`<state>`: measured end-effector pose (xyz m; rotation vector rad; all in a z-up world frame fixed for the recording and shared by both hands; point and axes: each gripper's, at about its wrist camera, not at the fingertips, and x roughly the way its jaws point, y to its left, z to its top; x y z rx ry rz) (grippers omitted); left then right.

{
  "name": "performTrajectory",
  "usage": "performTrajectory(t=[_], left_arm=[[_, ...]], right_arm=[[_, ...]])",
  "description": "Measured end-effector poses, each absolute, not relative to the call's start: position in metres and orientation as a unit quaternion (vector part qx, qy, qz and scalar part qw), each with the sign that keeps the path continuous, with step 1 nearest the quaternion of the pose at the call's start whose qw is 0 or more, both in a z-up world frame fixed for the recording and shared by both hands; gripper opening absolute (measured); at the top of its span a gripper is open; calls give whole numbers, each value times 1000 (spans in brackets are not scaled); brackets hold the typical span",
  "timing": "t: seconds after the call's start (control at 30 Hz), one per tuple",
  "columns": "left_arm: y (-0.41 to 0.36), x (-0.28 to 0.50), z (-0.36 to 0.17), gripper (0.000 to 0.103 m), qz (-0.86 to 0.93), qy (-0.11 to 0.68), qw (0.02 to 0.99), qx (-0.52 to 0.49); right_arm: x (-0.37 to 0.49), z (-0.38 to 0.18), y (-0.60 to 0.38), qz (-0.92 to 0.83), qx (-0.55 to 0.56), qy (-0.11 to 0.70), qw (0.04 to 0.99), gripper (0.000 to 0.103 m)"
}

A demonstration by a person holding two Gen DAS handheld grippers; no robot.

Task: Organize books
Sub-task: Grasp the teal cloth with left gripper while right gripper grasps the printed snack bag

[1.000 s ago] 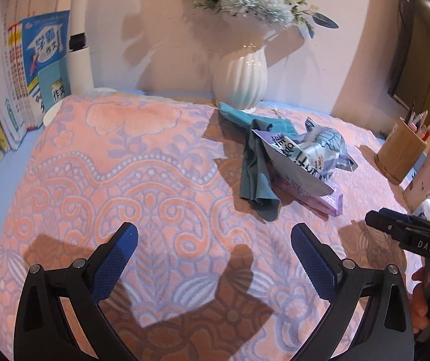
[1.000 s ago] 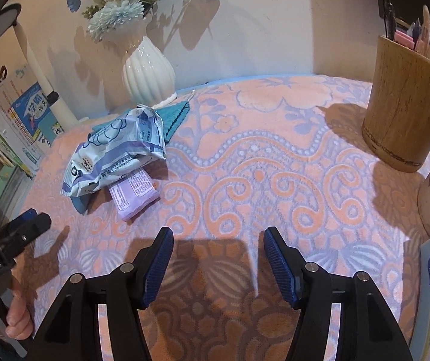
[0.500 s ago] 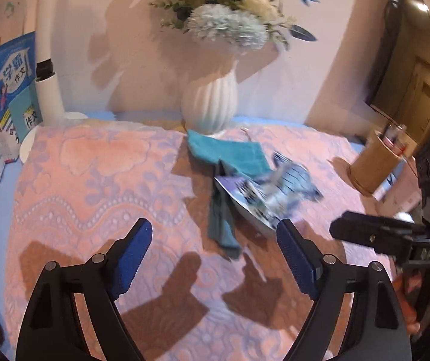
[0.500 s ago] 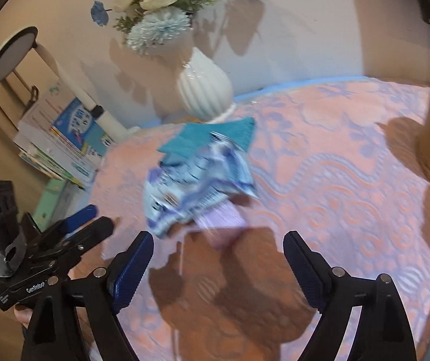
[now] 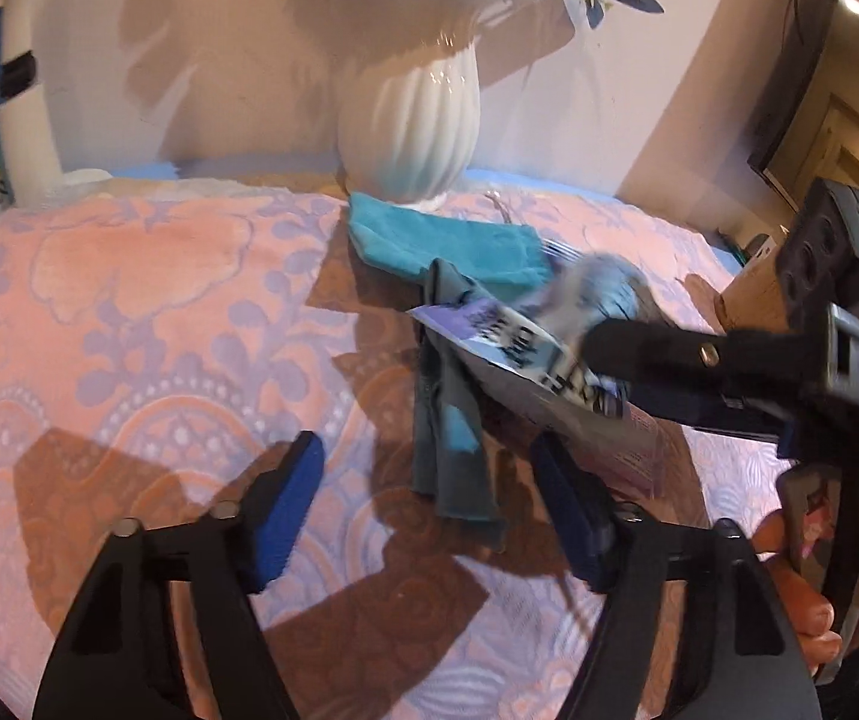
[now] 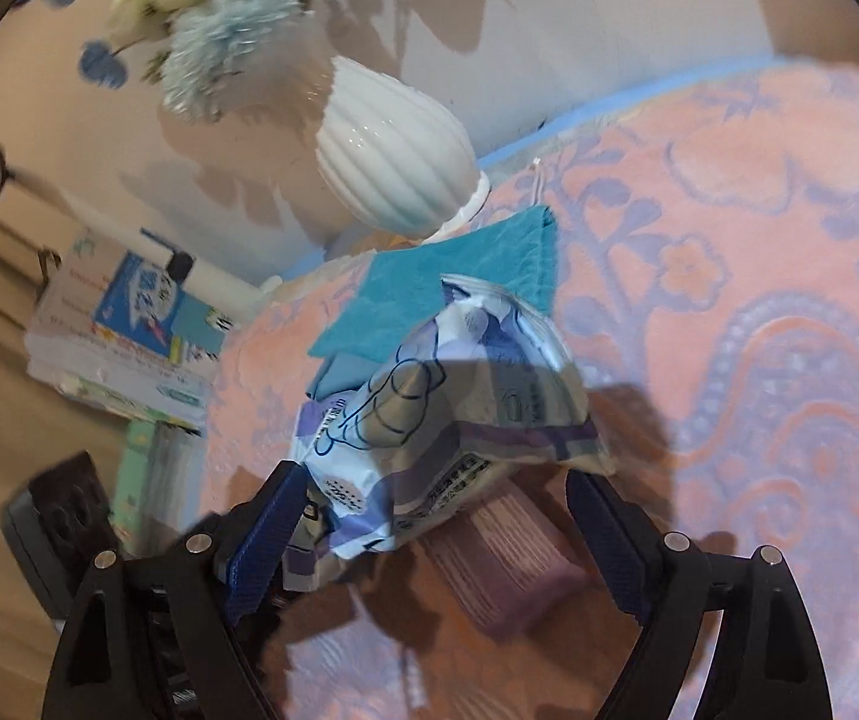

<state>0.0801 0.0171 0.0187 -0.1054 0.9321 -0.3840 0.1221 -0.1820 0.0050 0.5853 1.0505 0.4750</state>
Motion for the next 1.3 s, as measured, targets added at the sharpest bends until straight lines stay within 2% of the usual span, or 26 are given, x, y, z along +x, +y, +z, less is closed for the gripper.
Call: performTrajectory(t=[0.13, 0.23, 0.3, 0.33, 0.37, 0.4, 0.47, 0.77, 0.87, 0.93, 0.97, 1.0, 1.03, 1.1, 1.13, 1.17, 1.23, 1.3], left_arm=[[8, 83, 13, 60, -186, 448, 874, -36], [2, 82, 12, 51, -187, 447, 875, -24], [1, 83, 11, 29, -184, 445, 877, -18], [1, 83, 11, 23, -185, 446, 876, -19], [2, 83, 10, 12, -184, 446, 876, -21], [4, 83, 10, 9, -185, 447, 875, -25], [8, 80, 13, 7, -189, 440, 877, -35], [24, 30, 44, 7, -219, 411, 883, -52], [26, 9, 48, 7, -230, 424, 875, -45], [27, 3, 49, 9, -206, 427, 880, -30], [28, 5, 48, 20, -194, 427, 883, -26], [28, 11, 48, 36, -181, 428, 885, -27], [30, 22, 47, 43, -172, 431, 885, -43], [30, 38, 47, 81, -167, 431, 885, -61], [29, 48, 46, 87, -158, 428, 887, -66], [27, 60, 43, 88, -153, 430, 887, -69], [22, 74, 34, 87, -149, 445, 880, -71], [17, 87, 23, 85, -145, 461, 873, -73]], right_arm=[[131, 1, -179, 220, 289, 482, 797, 87], [135, 1, -175, 221, 290, 478, 799, 87], [137, 0, -172, 220, 293, 480, 797, 87], [138, 0, -171, 221, 297, 479, 796, 87], [137, 0, -171, 222, 299, 477, 796, 79], [137, 1, -170, 224, 296, 475, 797, 72], [135, 3, -170, 230, 291, 475, 798, 58], [88, 45, -209, 215, 292, 430, 827, 56], [66, 49, -224, 206, 280, 450, 822, 55], [51, 45, -234, 212, 281, 467, 811, 55], [42, 41, -239, 211, 282, 476, 806, 56], [37, 38, -242, 206, 277, 482, 805, 56], [32, 32, -246, 197, 265, 492, 806, 56], [28, 20, -250, 174, 238, 514, 805, 56], [28, 14, -254, 170, 233, 524, 802, 56], [29, 11, -257, 167, 235, 527, 799, 57], [30, 7, -267, 138, 223, 528, 807, 66], [30, 7, -276, 119, 221, 528, 811, 67]])
